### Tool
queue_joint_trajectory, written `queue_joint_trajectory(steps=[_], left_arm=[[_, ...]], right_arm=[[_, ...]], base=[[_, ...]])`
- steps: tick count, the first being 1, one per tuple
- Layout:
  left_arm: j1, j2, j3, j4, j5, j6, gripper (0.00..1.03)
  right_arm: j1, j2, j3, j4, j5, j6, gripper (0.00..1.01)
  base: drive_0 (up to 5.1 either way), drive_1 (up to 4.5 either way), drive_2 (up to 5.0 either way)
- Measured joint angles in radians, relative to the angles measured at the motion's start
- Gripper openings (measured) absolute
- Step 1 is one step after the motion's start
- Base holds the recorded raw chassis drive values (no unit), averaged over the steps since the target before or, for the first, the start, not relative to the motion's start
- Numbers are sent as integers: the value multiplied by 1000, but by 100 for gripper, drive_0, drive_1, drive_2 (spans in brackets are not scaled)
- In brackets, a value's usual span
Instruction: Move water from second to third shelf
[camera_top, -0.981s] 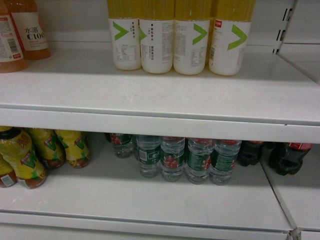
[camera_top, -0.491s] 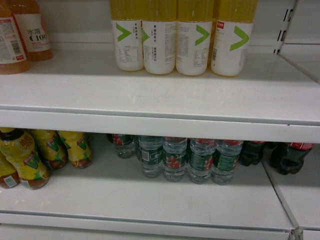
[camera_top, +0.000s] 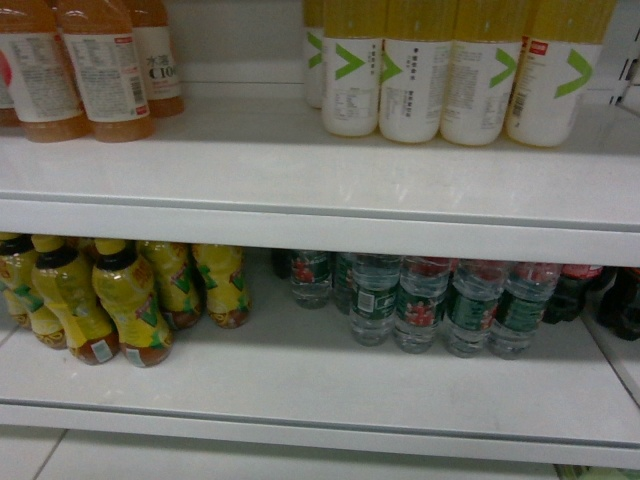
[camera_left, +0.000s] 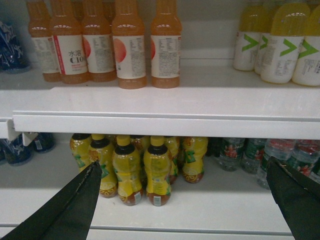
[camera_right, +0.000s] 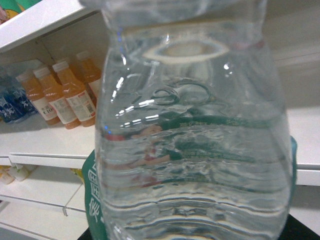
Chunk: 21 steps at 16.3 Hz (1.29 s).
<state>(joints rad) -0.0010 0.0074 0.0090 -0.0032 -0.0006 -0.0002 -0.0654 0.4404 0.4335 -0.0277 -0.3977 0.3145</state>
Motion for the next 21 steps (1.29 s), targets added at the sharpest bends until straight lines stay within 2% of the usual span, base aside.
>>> queue_joint_trajectory(steps=[21], left_arm=[[0,0,0,1,0,0,98]], right_arm=[[0,-4,0,2,-3,0,42]], base=[[-497,248,248]])
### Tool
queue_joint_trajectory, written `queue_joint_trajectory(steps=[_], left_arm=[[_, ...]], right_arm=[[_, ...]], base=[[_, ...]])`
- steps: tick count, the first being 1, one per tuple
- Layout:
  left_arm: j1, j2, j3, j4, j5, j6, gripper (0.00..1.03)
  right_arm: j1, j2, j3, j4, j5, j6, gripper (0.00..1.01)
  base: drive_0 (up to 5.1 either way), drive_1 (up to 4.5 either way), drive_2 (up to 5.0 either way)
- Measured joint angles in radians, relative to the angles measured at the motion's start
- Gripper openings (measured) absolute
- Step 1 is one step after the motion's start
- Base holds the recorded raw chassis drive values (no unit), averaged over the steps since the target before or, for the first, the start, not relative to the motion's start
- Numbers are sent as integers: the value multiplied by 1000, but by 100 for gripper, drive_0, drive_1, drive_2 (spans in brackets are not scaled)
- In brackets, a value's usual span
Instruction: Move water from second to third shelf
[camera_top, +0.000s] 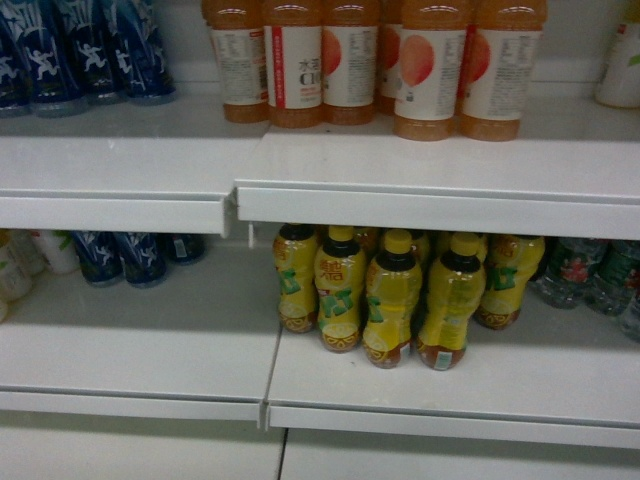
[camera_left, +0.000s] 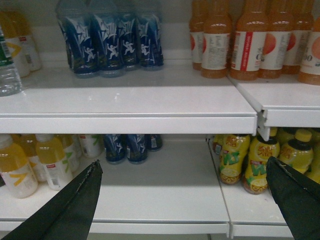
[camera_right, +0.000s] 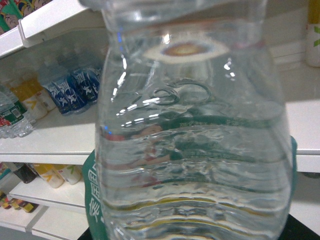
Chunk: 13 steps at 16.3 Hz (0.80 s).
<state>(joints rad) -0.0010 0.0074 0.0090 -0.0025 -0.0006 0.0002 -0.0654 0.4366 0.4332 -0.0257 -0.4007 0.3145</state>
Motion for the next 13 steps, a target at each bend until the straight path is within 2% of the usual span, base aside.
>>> queue_joint_trajectory(steps=[13], left_arm=[[0,0,0,-3,0,0,98]], right_arm=[[0,0,-1,-2,-1,0,42]], base=[[-504,242,242]])
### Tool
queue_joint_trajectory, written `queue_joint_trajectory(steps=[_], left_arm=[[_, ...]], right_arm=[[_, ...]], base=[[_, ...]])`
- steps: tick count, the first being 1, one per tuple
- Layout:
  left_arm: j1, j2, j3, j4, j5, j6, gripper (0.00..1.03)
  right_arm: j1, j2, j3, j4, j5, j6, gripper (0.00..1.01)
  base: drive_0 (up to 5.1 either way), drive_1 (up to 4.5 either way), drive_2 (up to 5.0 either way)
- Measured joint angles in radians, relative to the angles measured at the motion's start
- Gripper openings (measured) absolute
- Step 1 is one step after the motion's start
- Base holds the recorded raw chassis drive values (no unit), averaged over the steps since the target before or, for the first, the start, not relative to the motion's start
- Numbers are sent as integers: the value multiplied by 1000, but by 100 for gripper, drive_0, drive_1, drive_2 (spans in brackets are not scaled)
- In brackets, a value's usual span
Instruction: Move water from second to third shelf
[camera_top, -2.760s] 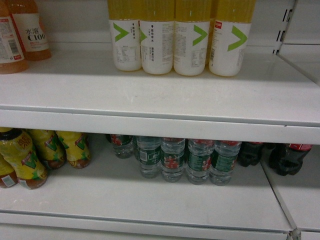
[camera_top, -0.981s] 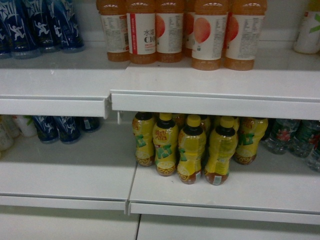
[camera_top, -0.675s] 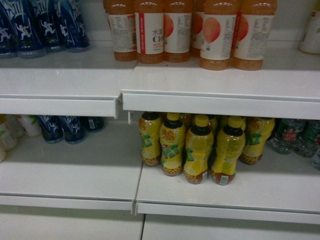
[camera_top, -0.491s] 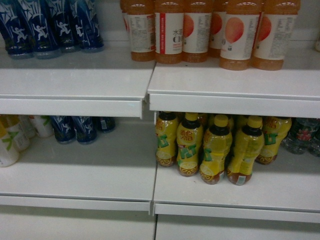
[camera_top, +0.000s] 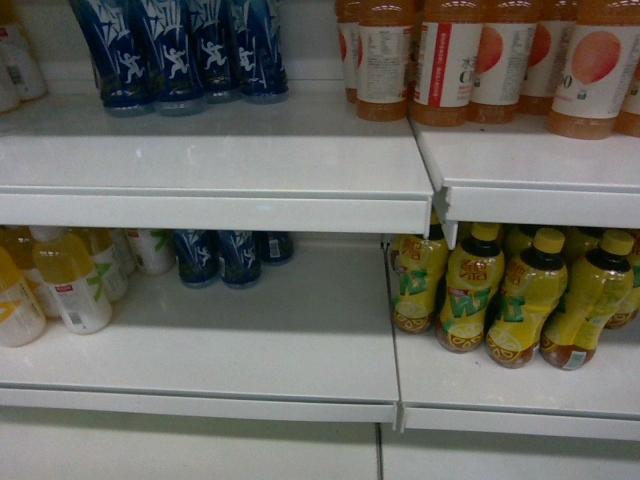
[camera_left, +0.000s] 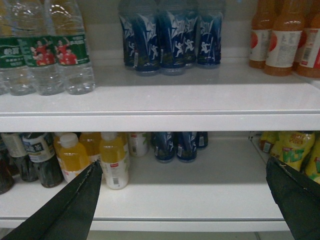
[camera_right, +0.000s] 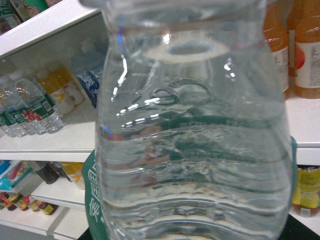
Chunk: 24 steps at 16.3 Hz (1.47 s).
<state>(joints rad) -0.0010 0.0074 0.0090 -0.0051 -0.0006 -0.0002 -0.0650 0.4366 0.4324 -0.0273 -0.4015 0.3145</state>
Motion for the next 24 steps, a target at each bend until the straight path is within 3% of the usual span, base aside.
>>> queue_joint_trajectory(steps=[24], left_arm=[[0,0,0,2,0,0,98]], right_arm=[[0,0,0,2,1,0,42]], base=[[-494,252,252]])
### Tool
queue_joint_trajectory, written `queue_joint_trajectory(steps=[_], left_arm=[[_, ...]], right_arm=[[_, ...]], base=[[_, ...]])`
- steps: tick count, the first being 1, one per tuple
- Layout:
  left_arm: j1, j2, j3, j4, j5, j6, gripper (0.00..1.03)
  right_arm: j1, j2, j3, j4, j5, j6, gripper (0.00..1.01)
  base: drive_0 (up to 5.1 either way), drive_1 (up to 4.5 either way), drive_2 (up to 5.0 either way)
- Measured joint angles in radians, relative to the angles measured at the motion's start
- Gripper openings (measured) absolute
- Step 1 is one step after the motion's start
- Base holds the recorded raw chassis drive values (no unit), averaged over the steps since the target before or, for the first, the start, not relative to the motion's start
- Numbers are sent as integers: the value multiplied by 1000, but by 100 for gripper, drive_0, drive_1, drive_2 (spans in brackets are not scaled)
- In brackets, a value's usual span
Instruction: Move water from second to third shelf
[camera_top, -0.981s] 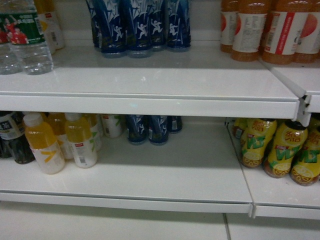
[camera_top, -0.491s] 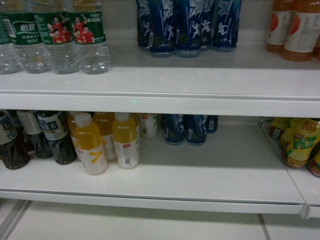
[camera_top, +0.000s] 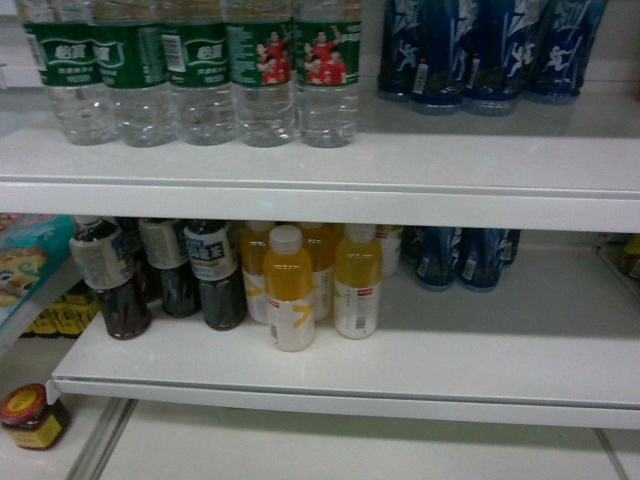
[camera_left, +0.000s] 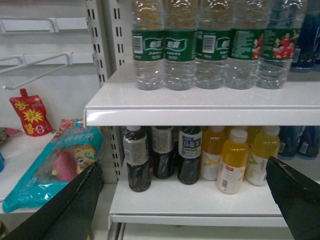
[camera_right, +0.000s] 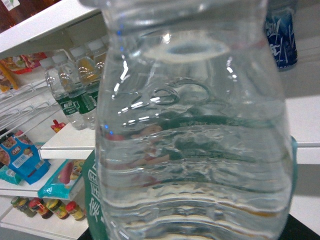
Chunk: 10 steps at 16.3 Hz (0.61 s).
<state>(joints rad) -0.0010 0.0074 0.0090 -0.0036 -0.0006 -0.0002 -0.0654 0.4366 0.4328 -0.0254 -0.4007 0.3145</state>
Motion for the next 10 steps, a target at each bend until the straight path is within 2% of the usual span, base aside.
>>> queue_joint_trajectory(steps=[10], left_arm=[[0,0,0,-3,0,0,98]], right_arm=[[0,1,0,-1,1,0,42]], base=[[-496,249,249]])
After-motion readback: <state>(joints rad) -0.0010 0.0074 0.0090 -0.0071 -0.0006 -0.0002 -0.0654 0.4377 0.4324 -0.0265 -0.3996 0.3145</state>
